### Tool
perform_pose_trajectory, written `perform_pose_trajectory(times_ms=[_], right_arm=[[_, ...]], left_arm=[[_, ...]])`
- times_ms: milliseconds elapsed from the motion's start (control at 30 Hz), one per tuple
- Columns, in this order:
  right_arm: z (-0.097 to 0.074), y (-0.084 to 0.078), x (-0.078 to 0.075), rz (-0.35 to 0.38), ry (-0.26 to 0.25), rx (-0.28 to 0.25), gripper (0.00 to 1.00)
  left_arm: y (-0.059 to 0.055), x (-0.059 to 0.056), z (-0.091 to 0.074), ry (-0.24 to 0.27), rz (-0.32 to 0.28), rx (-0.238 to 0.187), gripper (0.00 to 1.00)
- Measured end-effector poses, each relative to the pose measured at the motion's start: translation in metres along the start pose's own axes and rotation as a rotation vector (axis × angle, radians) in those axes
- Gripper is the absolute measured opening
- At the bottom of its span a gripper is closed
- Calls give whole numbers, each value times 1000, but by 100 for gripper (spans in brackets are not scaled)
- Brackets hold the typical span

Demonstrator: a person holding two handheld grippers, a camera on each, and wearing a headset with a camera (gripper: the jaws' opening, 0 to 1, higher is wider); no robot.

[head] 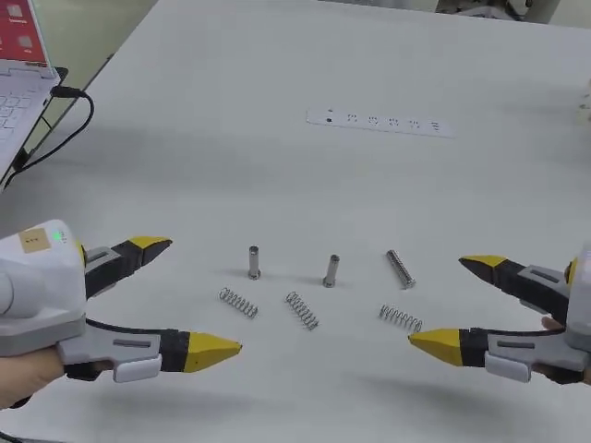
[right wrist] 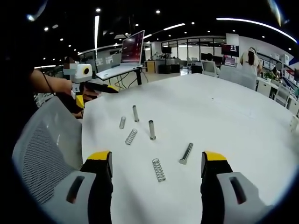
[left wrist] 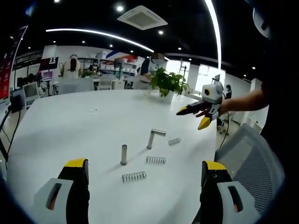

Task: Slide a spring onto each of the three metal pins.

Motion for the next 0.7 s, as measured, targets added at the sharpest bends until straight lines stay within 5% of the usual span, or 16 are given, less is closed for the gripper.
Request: perform_pose_trajectory(times_ms=[700], right_arm=[[38,19,-37,15,-10,128,51]], left_arm=[[0,4,1,7,-7,-6,98]])
Point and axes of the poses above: the centre of the closed fingertips' face, and the gripper's own axes: z roughly forward along the fingers, x roughly to its left, y roughly out of its top, the point moved 3 cm from there along -z, roughly backward along the fingers, and after that the axes turned 2 degrees about x, right-handed, at the moved point
